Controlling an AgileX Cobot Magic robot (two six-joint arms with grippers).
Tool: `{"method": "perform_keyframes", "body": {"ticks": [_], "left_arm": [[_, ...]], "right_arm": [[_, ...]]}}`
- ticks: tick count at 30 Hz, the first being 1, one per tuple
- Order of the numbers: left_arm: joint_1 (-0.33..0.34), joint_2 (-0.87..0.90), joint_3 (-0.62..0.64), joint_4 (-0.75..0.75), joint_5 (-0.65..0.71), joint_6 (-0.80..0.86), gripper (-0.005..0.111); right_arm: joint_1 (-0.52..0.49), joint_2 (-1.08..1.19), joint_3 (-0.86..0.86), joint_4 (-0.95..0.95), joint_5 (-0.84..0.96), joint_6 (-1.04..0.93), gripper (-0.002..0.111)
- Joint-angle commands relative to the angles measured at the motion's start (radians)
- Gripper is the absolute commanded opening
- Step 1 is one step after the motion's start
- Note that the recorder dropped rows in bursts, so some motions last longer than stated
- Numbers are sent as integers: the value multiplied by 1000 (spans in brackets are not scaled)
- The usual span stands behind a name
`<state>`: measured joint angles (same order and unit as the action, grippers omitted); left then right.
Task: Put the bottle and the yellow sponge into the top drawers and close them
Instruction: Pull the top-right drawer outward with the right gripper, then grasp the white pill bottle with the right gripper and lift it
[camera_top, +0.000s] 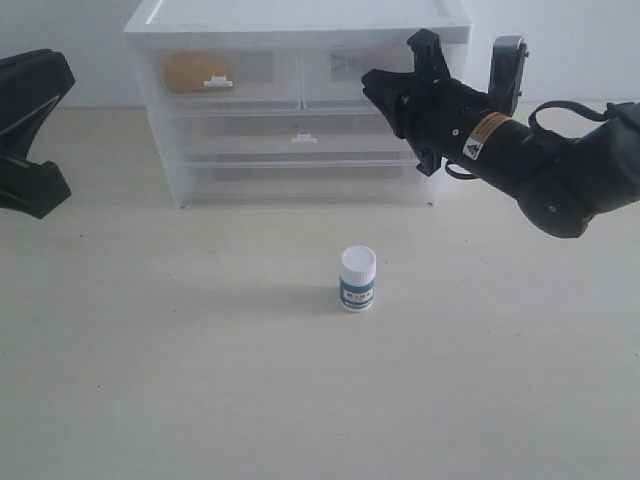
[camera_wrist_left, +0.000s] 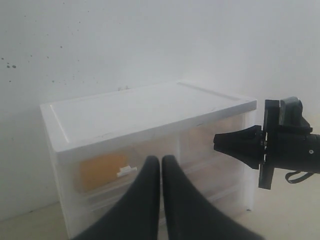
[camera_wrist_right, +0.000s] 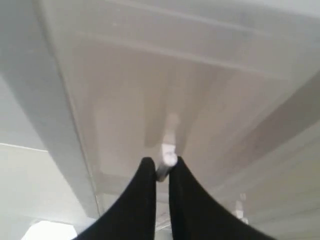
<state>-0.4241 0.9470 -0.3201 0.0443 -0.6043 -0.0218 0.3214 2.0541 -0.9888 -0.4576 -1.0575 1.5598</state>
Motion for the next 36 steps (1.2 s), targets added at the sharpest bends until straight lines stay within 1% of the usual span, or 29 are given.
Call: {"method": "perform_keyframes", "body": {"ticks": [1, 3, 6, 9, 11, 14, 17, 21, 22, 24, 26, 28, 29, 31, 33, 36], "left_arm": [[-6, 4, 3, -11, -9, 12, 4], [-6, 4, 3, -11, -9, 16, 4], [-6, 4, 3, -11, -9, 16, 4], [-6, 4, 3, -11, -11, 16, 4], [-6, 4, 3, -11, -16, 16, 4], [-6, 4, 3, -11, -20, 16, 4], [-6, 4, 3, -11, -22, 16, 4], [-6, 4, 3, -11, -22, 16, 4], [-6, 4, 3, -11, -22, 16, 4], [-6, 4, 3, -11, -22, 14, 4], [-6, 4, 3, -11, -22, 14, 4], [-6, 4, 3, -11, -22, 14, 4], [-6, 4, 3, -11, -22, 14, 4], [-6, 4, 3, -11, -22, 14, 4], [-6, 4, 3, -11, -22, 14, 4], [-6, 4, 3, -11, -20, 15, 4]], "right_arm": [[-11, 2, -2, -39, -53, -33, 0], [-11, 2, 38, -39, -161, -28, 0], [-11, -19, 139, -25, -164, -19, 0], [-11, -74, 251, -63, -164, -76, 0], [-11, -125, 321, -97, -164, -81, 0], [-8, -225, 420, -156, -164, -157, 0], [17, -340, 509, -186, -164, -204, 0], [20, -396, 523, -262, -164, -286, 1], [20, -407, 523, -262, -164, -284, 3], [27, -423, 523, -240, -47, -265, 14], [27, -435, 523, -240, 51, -233, 34], [27, -445, 523, -338, 54, -254, 54], [27, -449, 523, -395, 42, -287, 61], [27, -456, 523, -489, 15, -338, 72], [27, -458, 535, -588, 19, -355, 77], [27, -458, 613, -592, 73, -489, 77]]}}
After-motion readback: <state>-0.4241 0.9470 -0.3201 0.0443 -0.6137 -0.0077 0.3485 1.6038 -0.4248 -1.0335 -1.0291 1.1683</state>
